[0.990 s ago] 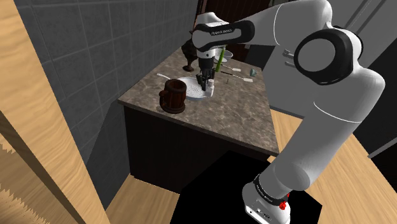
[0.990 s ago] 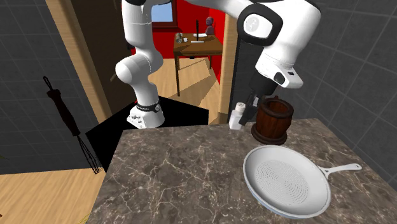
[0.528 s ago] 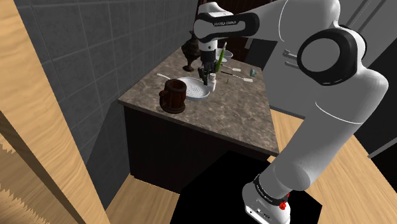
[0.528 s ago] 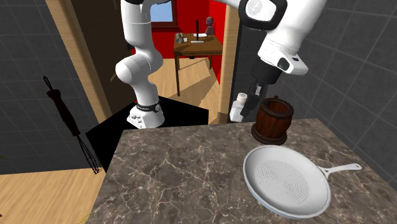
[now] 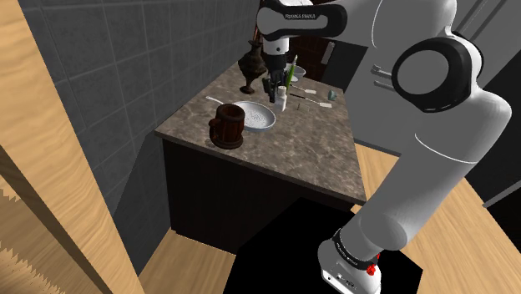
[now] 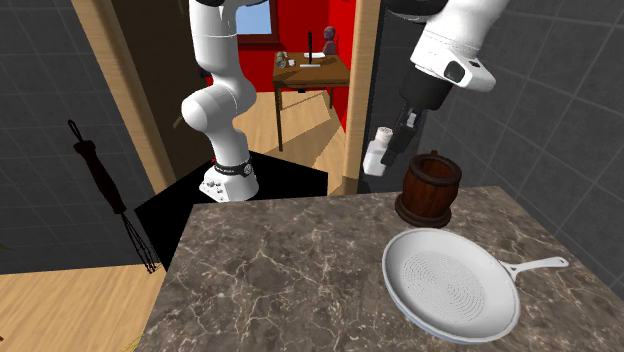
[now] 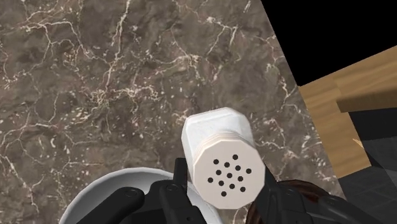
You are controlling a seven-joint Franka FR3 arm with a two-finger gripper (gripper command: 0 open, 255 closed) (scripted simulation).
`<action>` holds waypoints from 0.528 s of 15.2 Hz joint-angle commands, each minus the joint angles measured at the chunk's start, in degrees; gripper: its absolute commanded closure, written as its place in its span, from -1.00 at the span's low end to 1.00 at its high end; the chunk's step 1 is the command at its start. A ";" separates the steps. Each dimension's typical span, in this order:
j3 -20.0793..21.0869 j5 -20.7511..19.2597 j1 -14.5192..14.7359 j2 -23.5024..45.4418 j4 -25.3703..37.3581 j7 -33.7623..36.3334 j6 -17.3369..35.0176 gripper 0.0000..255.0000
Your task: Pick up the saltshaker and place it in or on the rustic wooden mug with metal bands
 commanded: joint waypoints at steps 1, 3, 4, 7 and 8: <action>-0.01 -0.02 -0.01 -0.07 1.51 -0.24 -1.59 1.00; -0.01 -0.02 0.01 -0.04 3.08 -0.44 -3.12 1.00; -0.01 -0.02 0.01 -0.01 3.89 -0.54 -3.89 1.00; -0.01 -0.03 0.03 0.18 6.40 -0.84 -6.20 1.00; 0.48 0.29 0.61 1.41 8.09 0.17 -6.82 1.00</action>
